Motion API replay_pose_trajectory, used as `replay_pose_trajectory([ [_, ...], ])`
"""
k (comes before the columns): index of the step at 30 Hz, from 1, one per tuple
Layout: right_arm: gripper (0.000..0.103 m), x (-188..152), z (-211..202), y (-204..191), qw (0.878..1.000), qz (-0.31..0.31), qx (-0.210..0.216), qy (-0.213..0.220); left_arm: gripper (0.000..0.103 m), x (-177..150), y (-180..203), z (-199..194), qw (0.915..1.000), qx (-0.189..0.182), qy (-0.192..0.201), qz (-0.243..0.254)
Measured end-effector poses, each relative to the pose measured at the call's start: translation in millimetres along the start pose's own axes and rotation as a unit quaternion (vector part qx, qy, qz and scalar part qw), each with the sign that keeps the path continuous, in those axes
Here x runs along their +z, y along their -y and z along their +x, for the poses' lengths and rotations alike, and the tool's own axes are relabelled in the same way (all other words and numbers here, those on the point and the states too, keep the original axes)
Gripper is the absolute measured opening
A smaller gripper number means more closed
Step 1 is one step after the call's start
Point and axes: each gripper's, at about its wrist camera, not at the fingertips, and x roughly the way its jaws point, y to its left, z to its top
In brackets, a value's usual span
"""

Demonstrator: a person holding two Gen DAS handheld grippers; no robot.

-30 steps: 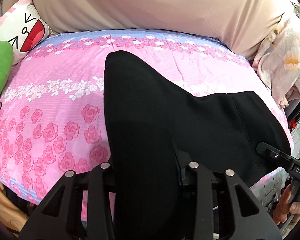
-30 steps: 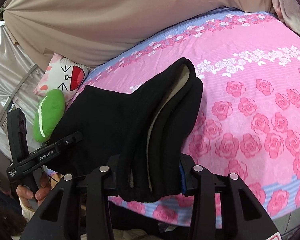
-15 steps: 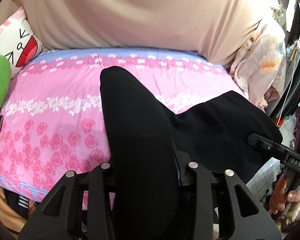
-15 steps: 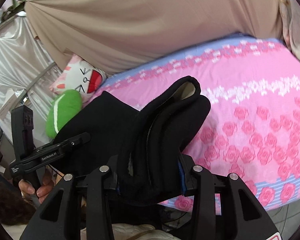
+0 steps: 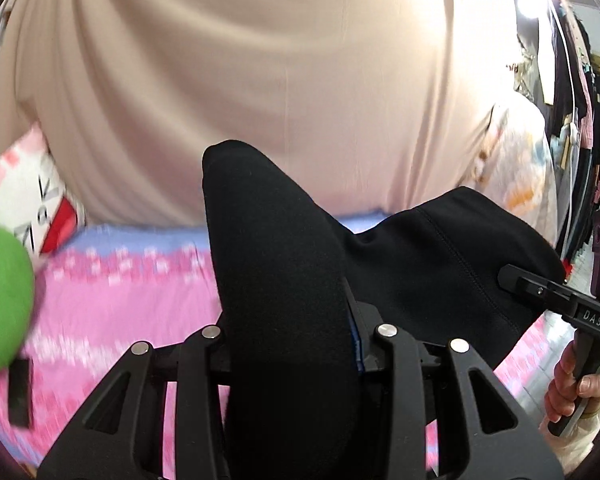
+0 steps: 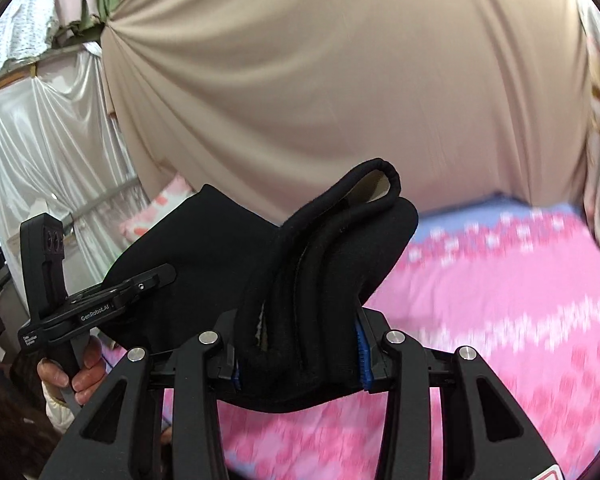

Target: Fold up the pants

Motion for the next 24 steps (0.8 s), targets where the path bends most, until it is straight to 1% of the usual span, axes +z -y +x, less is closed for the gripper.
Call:
replay_pose_trajectory([
  [3, 0.039, 26, 18, 7, 1.000, -0.003, 0.003, 0.025, 0.035, 25, -6, 19, 0.9997, 0.005, 0.026, 0.003],
  [7, 0.039, 58, 53, 22, 0.999, 0.001, 0.008, 0.049, 0.036, 51, -18, 52, 0.9986, 0.013, 0.051, -0.007],
  [9, 0.039, 69, 70, 30, 0.998, 0.003, 0.010, 0.057, 0.036, 63, -26, 75, 0.9980, 0.021, 0.059, -0.012],
  [12, 0.039, 82, 102, 47, 0.998, 0.015, 0.010, 0.063, 0.036, 72, -34, 103, 0.9966, 0.030, 0.076, -0.011],
  [13, 0.039, 85, 114, 55, 0.997, 0.021, 0.010, 0.067, 0.036, 75, -37, 120, 0.9966, 0.037, 0.073, -0.005],
  [15, 0.039, 91, 134, 67, 0.997, 0.028, 0.011, 0.071, 0.036, 78, -41, 141, 0.9968, 0.040, 0.069, -0.003],
  [16, 0.039, 93, 146, 75, 0.997, 0.033, 0.008, 0.074, 0.036, 79, -44, 161, 0.9973, 0.043, 0.060, -0.002],
  [18, 0.039, 93, 167, 91, 0.996, 0.046, 0.008, 0.074, 0.036, 77, -49, 185, 0.9977, 0.043, 0.052, -0.003],
  [21, 0.040, 86, 209, 122, 0.996, 0.068, -0.007, 0.058, 0.036, 71, -55, 233, 0.9981, 0.048, 0.038, -0.003],
  [22, 0.040, 84, 218, 128, 0.996, 0.074, -0.011, 0.054, 0.036, 66, -57, 256, 0.9982, 0.054, 0.028, -0.002],
  [24, 0.040, 74, 247, 150, 0.995, 0.086, -0.025, 0.038, 0.036, 58, -61, 286, 0.9984, 0.055, 0.013, -0.002],
])
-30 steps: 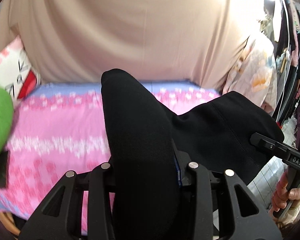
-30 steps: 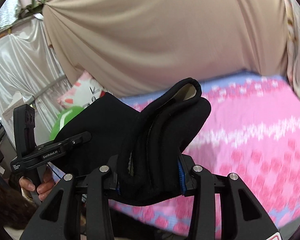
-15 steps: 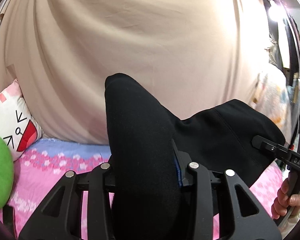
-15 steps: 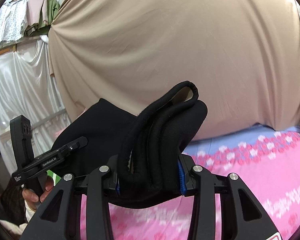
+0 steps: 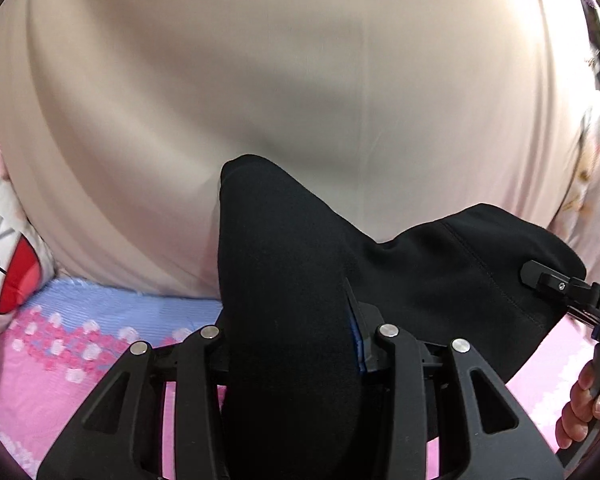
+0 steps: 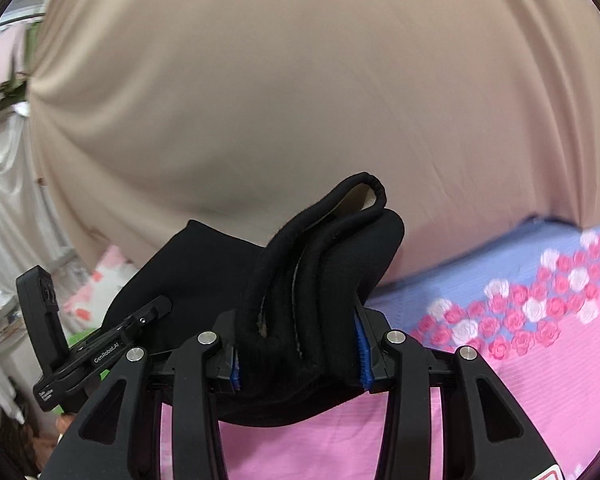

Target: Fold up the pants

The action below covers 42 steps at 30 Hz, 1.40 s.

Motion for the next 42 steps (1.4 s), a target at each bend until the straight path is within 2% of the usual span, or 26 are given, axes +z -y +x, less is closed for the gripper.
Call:
replay_pose_trajectory([
  [5, 0.040, -39, 73, 58, 0.996, 0.033, -0.055, -0.065, 0.037, -50, -7, 92, 0.9969, 0.001, -0.079, -0.001],
  [7, 0.047, -59, 95, 80, 0.990, 0.043, -0.088, -0.099, 0.039, -80, -17, 129, 0.9894, 0.010, -0.144, -0.014],
  [8, 0.058, -70, 106, 92, 0.985, 0.052, -0.104, -0.126, 0.045, -91, -23, 138, 0.9857, 0.017, -0.166, -0.020],
  [9, 0.061, -75, 113, 104, 0.978, 0.080, -0.107, -0.162, 0.053, -97, -30, 138, 0.9852, 0.012, -0.168, -0.032],
  [10, 0.061, -73, 110, 109, 0.976, 0.098, -0.096, -0.167, 0.058, -98, -43, 131, 0.9849, -0.005, -0.162, -0.060],
  [11, 0.062, -67, 101, 111, 0.978, 0.106, -0.099, -0.153, 0.072, -94, -52, 123, 0.9835, 0.000, -0.165, -0.074],
  [12, 0.064, -58, 86, 108, 0.979, 0.089, -0.132, -0.127, 0.080, -89, -59, 114, 0.9831, 0.020, -0.163, -0.080],
  [13, 0.064, -47, 72, 99, 0.980, 0.058, -0.164, -0.101, 0.081, -80, -68, 97, 0.9845, 0.050, -0.146, -0.084],
  [14, 0.061, -40, 66, 91, 0.981, 0.039, -0.168, -0.089, 0.084, -70, -73, 83, 0.9857, 0.074, -0.126, -0.084],
  [16, 0.041, -25, 69, 70, 0.988, 0.020, -0.113, -0.100, 0.089, -50, -73, 64, 0.9885, 0.089, -0.092, -0.081],
  [17, 0.034, -21, 78, 59, 0.989, 0.010, -0.099, -0.110, 0.091, -39, -67, 60, 0.9892, 0.085, -0.084, -0.084],
  [19, 0.030, -18, 107, 33, 0.988, -0.037, -0.081, -0.129, 0.093, -26, -51, 68, 0.9889, 0.068, -0.090, -0.097],
  [21, 0.027, -24, 140, 27, 0.980, -0.080, -0.111, -0.145, 0.095, -27, -36, 100, 0.9864, 0.048, -0.123, -0.098],
  [23, 0.023, -34, 176, 53, 0.963, -0.093, -0.190, -0.169, 0.095, -45, -23, 138, 0.9787, 0.075, -0.177, -0.072],
  [24, 0.023, -42, 190, 72, 0.956, -0.087, -0.210, -0.184, 0.095, -60, -19, 155, 0.9732, 0.089, -0.204, -0.058],
  [25, 0.023, -42, 186, 79, 0.964, -0.075, -0.194, -0.168, 0.097, -79, -18, 181, 0.9634, 0.106, -0.243, -0.041],
  [27, 0.021, -35, 176, 71, 0.962, -0.060, -0.197, -0.177, 0.096, -81, -29, 171, 0.9702, 0.091, -0.211, -0.078],
  [28, 0.021, -34, 167, 64, 0.965, -0.056, -0.189, -0.174, 0.096, -76, -31, 165, 0.9691, 0.091, -0.216, -0.077],
  [30, 0.021, -35, 130, 41, 0.977, -0.063, -0.129, -0.158, 0.095, -66, -33, 141, 0.9723, 0.105, -0.200, -0.061],
  [31, 0.022, -38, 120, 37, 0.976, -0.072, -0.132, -0.155, 0.095, -64, -33, 128, 0.9753, 0.108, -0.184, -0.056],
  [33, 0.021, -59, 106, 37, 0.969, -0.092, -0.139, -0.183, 0.095, -66, -33, 104, 0.9784, 0.118, -0.164, -0.042],
  [34, 0.016, -70, 110, 44, 0.963, -0.095, -0.155, -0.201, 0.095, -71, -33, 101, 0.9777, 0.122, -0.167, -0.039],
  [35, 0.005, -83, 112, 54, 0.958, -0.103, -0.170, -0.205, 0.095, -78, -32, 99, 0.9757, 0.125, -0.177, -0.031],
  [36, 0.002, -84, 107, 56, 0.961, -0.109, -0.174, -0.186, 0.094, -81, -33, 98, 0.9746, 0.128, -0.182, -0.026],
  [40, 0.010, -77, 67, 37, 0.973, -0.054, -0.162, -0.157, 0.095, -82, -15, 52, 0.9790, 0.133, -0.154, 0.001],
  [42, 0.016, -80, 43, 24, 0.970, -0.067, -0.188, -0.137, 0.095, -81, -8, 28, 0.9824, 0.134, -0.130, 0.010],
])
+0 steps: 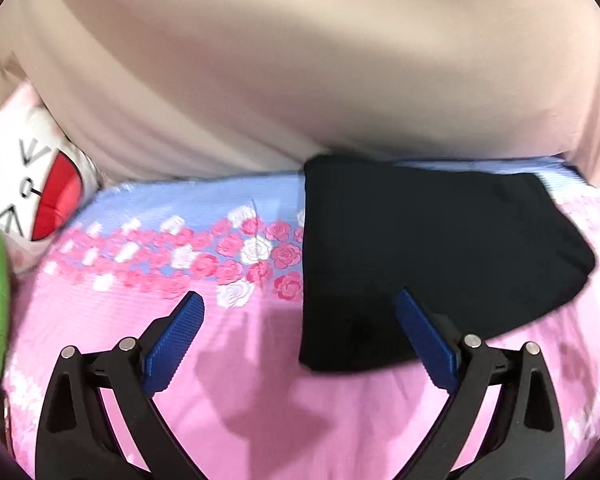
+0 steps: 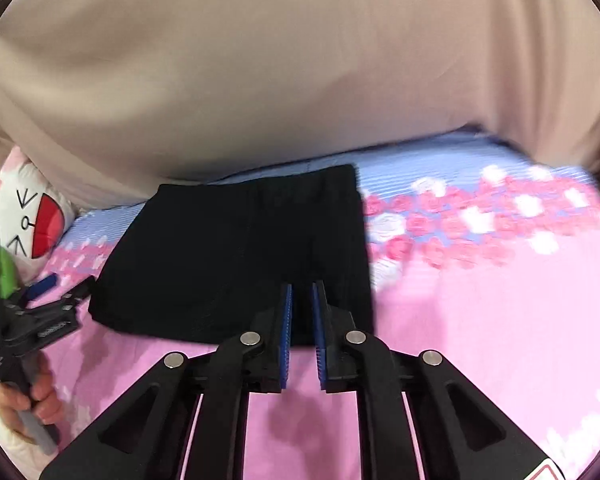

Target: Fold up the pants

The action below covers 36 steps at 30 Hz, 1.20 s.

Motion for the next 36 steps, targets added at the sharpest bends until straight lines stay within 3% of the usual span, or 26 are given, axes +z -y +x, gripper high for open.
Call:
replay_pose_trajectory([
  [2, 0.024, -14, -18, 3, 1.000, 0.006, -0.021, 0.007, 0.095, -11, 0, -29, 0.9998, 0.006, 0.017, 0.001],
  [5, 0.030, -45, -38, 5, 0.999, 0.041, -0.016, 0.008, 0.095, -37, 0, -52, 0.9998, 0.008, 0.016, -0.003],
  [10, 0.038, -87, -58, -8, 0.998, 0.029, -0.049, 0.013, 0.095, -72, 3, -56, 1.0000, 0.006, 0.005, 0.000],
  [14, 0.046, -111, -68, -16, 0.998, 0.014, -0.064, -0.001, 0.095, -88, 8, -54, 0.9997, 0.010, 0.021, -0.002],
  [18, 0.058, -117, -75, -19, 0.997, 0.003, -0.069, 0.017, 0.095, -92, 8, -46, 0.9996, 0.021, 0.016, -0.003],
  [24, 0.060, -119, -73, -36, 0.994, -0.032, -0.104, 0.014, 0.095, -94, 2, -47, 0.9995, 0.018, 0.020, -0.018],
  [36, 0.063, -119, -73, -37, 0.992, -0.042, -0.117, 0.018, 0.095, -96, 0, -46, 0.9995, 0.009, 0.019, -0.025],
])
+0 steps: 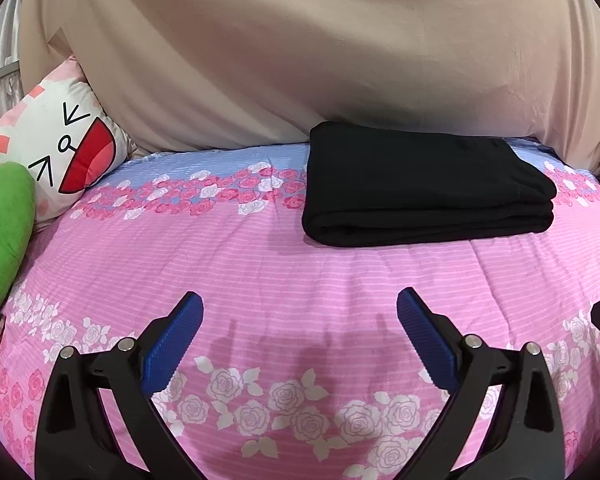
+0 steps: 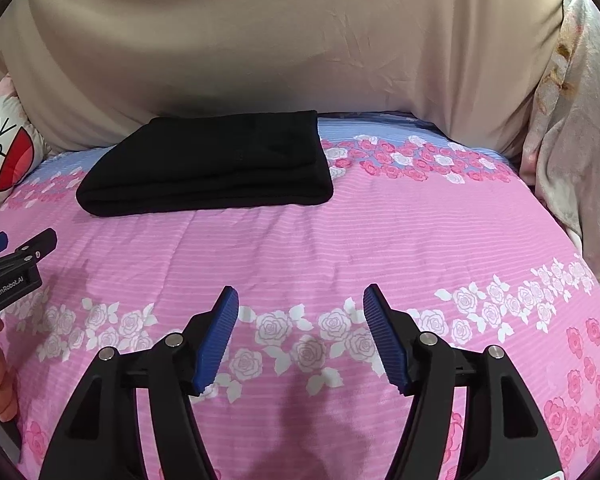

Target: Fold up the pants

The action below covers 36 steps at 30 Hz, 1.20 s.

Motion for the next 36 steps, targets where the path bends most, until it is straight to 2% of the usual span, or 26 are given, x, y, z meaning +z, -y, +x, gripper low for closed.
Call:
replay_pose_trajectory([
  [7, 0.065, 0, 1, 2, 1.000, 0.002, 0.001, -0.002, 0.096, -2, 4, -1, 0.9999, 0.003, -0.006, 0.008],
  [15, 0.065, -1, 1, 1, 1.000, 0.006, 0.001, -0.009, 0.096, -5, 9, 3, 0.9993, -0.003, -0.032, 0.017],
  [24, 0.065, 0, 2, 2, 1.000, 0.005, 0.003, -0.009, 0.097, -7, 16, -2, 0.9991, 0.005, -0.022, 0.035],
  [36, 0.065, -1, 2, 1, 1.000, 0.005, 0.001, -0.009, 0.097, -6, 16, -5, 0.9991, -0.013, -0.020, 0.035],
])
